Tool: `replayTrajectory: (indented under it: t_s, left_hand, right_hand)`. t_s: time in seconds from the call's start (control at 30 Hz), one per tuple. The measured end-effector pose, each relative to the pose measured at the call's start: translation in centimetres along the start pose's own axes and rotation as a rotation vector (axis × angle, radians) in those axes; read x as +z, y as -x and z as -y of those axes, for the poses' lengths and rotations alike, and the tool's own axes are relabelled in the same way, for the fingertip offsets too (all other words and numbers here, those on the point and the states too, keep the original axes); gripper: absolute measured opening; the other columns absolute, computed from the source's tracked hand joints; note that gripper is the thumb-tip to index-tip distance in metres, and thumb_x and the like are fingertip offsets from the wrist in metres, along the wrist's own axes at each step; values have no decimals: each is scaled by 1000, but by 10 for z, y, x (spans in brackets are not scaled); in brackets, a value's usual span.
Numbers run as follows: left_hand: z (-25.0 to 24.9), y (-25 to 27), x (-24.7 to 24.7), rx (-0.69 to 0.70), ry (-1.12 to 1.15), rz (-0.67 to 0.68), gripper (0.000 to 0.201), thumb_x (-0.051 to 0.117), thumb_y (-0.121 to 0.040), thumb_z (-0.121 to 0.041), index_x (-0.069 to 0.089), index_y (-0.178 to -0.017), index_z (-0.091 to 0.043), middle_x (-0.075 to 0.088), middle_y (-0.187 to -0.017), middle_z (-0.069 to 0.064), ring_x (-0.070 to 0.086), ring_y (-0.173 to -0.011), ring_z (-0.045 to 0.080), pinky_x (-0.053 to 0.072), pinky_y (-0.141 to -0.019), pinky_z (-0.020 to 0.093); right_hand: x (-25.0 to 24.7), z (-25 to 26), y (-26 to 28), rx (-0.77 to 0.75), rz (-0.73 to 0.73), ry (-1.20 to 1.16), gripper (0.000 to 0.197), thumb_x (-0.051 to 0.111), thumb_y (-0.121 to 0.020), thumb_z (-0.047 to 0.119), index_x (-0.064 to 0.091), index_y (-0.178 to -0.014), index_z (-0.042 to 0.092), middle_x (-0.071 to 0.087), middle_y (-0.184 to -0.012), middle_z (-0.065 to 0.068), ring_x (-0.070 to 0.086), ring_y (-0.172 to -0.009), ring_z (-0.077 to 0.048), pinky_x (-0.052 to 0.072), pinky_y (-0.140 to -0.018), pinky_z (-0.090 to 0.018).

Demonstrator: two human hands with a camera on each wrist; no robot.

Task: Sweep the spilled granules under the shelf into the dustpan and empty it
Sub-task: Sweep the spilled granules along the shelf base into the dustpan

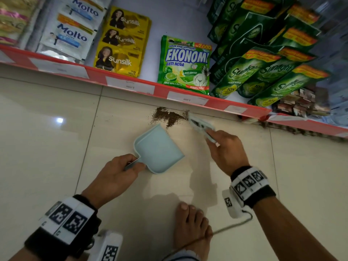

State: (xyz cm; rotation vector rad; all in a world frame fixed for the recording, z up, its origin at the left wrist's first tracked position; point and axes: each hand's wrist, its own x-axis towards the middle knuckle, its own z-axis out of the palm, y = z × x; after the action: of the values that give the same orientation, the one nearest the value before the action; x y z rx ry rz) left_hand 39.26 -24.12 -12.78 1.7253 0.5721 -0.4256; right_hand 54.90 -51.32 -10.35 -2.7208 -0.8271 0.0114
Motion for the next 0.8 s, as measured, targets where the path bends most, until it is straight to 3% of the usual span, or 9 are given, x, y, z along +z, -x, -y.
replayTrajectory:
  t_s: [0.1, 0.2, 0.33, 0.43, 0.53, 0.67, 0.73, 0.8]
  left_hand:
    - [1, 0, -2, -10, -15, -4, 32, 61, -88, -42, 56, -68, -19, 51, -55, -9, 45, -56, 12, 37, -60, 32]
    - [-2, 0, -2, -10, -31, -5, 33, 61, -89, -42, 56, -71, -14, 52, -57, -8, 46, -57, 12, 37, -59, 31]
    - [-5, 2, -1, -16, -15, -13, 34, 61, -90, -38, 60, -81, -6, 54, -62, -2, 47, -60, 14, 38, -62, 32]
    - [-5, 4, -2, -17, -2, -15, 30, 60, -91, -38, 59, -76, -11, 53, -62, -4, 46, -59, 13, 38, -60, 30]
    - [-3, 6, -4, -25, 1, -27, 30, 60, -90, -38, 59, -77, -11, 52, -60, -5, 45, -58, 12, 37, -59, 29]
    - [1, 5, -8, -14, 14, -44, 31, 61, -90, -36, 57, -76, -9, 49, -55, -7, 42, -52, 8, 35, -55, 28]
    - [2, 4, -9, -14, 15, -53, 32, 61, -89, -36, 56, -76, -8, 49, -53, -8, 41, -49, 5, 35, -54, 27]
    - [2, 3, -10, -16, 12, -64, 33, 62, -89, -37, 56, -77, -7, 49, -53, -8, 41, -48, 4, 35, -54, 27]
  right_hand:
    - [-7, 5, -1, -18, -115, -11, 26, 57, -97, 20, 68, -120, 13, 65, -81, -5, 56, -54, -25, 48, -50, -31]
    - [-19, -11, -17, 59, -185, 134, 23, 56, -97, 20, 69, -114, 13, 68, -86, -10, 60, -57, -29, 45, -52, -27]
    - [-19, -21, -32, 236, -101, 229, 22, 56, -93, 14, 69, -110, 12, 69, -98, -15, 66, -76, -34, 46, -62, -32]
    - [-11, 0, -24, 95, 30, 73, 23, 56, -94, 13, 68, -113, 10, 65, -89, -12, 59, -70, -28, 40, -63, -27]
    - [-10, 23, -11, -15, 53, 27, 25, 54, -96, 22, 68, -114, 12, 60, -85, -5, 57, -71, -26, 48, -60, -32]
    - [-23, 14, -20, 99, -126, 92, 23, 55, -95, 19, 70, -108, 8, 62, -91, -11, 57, -76, -28, 46, -63, -31]
    - [-29, 4, -27, 157, -178, 151, 19, 58, -91, 11, 71, -104, 5, 66, -98, -16, 60, -90, -35, 51, -73, -39]
    - [-30, -3, -35, 199, -141, 200, 21, 56, -91, 8, 70, -106, 6, 68, -108, -15, 62, -96, -36, 56, -77, -44]
